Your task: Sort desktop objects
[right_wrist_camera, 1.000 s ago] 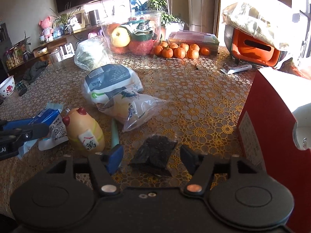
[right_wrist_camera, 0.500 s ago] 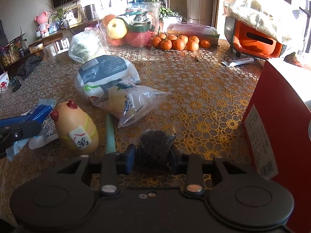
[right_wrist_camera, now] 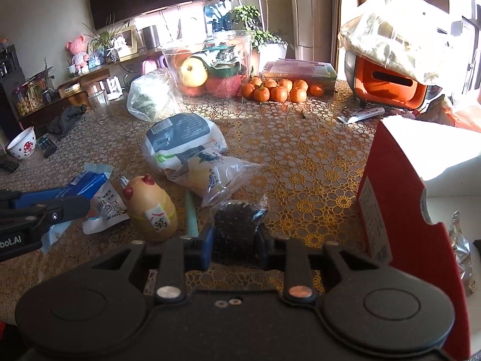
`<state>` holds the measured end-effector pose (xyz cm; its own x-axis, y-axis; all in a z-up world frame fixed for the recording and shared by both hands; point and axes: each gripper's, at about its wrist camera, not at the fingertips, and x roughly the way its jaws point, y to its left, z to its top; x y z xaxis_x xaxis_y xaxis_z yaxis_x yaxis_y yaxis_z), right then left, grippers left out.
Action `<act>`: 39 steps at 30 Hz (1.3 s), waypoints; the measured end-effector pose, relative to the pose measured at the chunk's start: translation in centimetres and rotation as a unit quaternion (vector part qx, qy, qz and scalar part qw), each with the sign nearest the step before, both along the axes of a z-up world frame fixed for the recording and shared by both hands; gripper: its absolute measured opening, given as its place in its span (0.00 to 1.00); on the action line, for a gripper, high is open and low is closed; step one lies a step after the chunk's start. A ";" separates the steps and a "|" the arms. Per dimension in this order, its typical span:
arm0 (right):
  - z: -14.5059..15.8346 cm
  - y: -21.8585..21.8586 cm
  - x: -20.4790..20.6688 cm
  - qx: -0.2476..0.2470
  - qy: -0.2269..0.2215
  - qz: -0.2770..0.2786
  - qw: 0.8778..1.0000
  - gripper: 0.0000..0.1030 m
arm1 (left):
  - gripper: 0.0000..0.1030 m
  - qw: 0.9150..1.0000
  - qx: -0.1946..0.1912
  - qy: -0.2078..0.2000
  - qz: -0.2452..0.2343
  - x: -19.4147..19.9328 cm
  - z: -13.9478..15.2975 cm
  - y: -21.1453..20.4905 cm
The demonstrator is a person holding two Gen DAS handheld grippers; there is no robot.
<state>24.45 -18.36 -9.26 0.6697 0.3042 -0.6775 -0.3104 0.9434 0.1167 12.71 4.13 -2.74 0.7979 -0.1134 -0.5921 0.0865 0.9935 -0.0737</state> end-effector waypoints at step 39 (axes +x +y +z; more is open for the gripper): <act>9.2 -14.0 -8.1 0.021 -0.032 -0.042 0.998 0.27 | 0.34 0.994 -0.005 -0.017 -0.106 -5.3 6.6 -13.9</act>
<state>16.33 -32.40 -0.07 0.7353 0.2722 -0.6207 -0.2386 0.9611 0.1388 7.44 -9.75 3.81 0.7752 -0.2870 -0.5627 0.2971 0.9518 -0.0762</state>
